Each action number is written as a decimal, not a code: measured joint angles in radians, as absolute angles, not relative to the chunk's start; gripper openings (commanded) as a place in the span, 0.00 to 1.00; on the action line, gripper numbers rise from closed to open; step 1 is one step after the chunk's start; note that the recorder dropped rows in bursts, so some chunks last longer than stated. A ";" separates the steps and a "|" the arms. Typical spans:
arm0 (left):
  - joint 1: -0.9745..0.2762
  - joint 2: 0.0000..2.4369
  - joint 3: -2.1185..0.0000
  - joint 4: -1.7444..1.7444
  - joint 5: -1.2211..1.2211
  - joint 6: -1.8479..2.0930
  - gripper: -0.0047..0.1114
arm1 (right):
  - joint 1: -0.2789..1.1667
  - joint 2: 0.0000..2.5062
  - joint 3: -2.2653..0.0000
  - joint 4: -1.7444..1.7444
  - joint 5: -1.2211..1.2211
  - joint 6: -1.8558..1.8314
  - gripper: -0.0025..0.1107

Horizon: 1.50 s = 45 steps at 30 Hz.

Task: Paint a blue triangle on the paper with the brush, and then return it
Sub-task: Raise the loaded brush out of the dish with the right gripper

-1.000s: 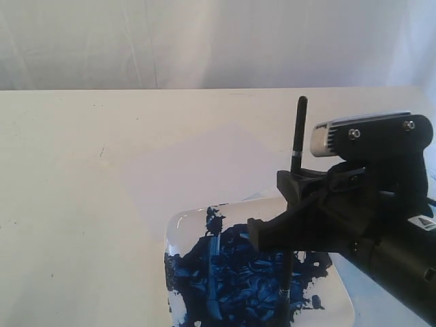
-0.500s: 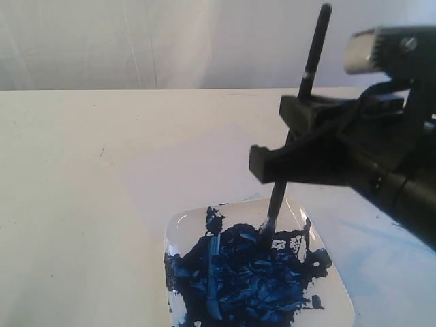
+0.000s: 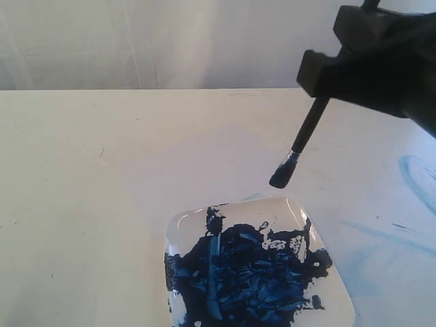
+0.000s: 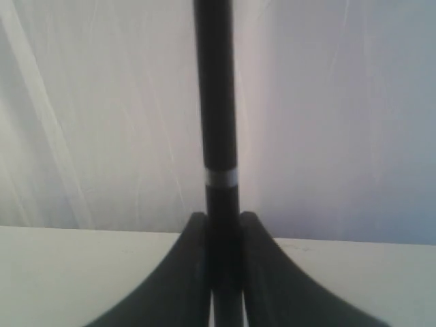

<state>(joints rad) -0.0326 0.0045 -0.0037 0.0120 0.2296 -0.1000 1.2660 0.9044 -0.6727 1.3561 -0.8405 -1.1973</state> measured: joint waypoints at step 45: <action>-0.033 0.383 -0.191 -0.230 -0.228 -0.051 0.04 | 0.339 1.533 -1.217 1.733 1.006 -1.736 0.02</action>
